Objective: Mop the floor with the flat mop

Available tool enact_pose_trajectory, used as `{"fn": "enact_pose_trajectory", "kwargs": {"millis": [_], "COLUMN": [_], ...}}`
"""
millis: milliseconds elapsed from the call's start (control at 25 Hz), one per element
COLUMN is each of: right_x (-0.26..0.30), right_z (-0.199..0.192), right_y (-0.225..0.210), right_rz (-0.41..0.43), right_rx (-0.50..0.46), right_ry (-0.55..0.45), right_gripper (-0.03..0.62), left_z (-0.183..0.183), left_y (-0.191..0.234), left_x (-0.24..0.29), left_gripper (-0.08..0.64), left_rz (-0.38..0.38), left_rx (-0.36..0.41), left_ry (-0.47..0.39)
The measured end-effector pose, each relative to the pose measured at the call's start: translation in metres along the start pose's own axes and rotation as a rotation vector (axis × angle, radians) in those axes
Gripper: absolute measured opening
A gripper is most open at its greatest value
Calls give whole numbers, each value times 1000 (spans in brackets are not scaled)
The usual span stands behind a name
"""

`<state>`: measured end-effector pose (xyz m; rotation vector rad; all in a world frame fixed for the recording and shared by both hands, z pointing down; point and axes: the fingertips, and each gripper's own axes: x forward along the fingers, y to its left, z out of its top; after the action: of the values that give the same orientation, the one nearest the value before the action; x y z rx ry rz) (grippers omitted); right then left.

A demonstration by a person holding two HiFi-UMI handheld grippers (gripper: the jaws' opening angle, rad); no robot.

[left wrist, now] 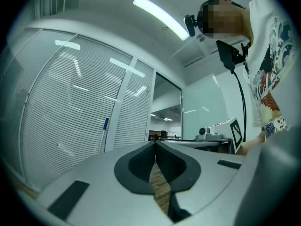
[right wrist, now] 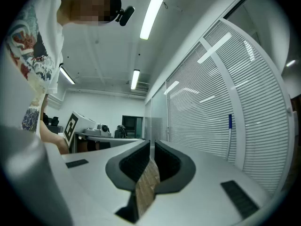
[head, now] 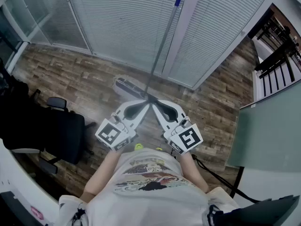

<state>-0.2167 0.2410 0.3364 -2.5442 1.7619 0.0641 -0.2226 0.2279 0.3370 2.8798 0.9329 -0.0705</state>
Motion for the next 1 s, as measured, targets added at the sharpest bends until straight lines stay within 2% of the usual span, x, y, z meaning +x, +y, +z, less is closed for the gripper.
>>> {"fn": "enact_pose_trajectory", "kwargs": {"millis": [200, 480, 1000], "right_x": [1, 2, 16], "right_z": [1, 5, -6], "right_y": [0, -6, -7], "right_rz": [-5, 12, 29], "right_rx": [13, 80, 62], "right_ry": [-5, -54, -1], "right_gripper": [41, 41, 41], "left_z": [2, -1, -1], "left_y": [0, 7, 23], "left_x": [-2, -4, -11], "left_gripper": [9, 9, 9], "left_rz": [1, 15, 29], "left_rx": [13, 3, -2], "left_ry": [0, 4, 7]}}
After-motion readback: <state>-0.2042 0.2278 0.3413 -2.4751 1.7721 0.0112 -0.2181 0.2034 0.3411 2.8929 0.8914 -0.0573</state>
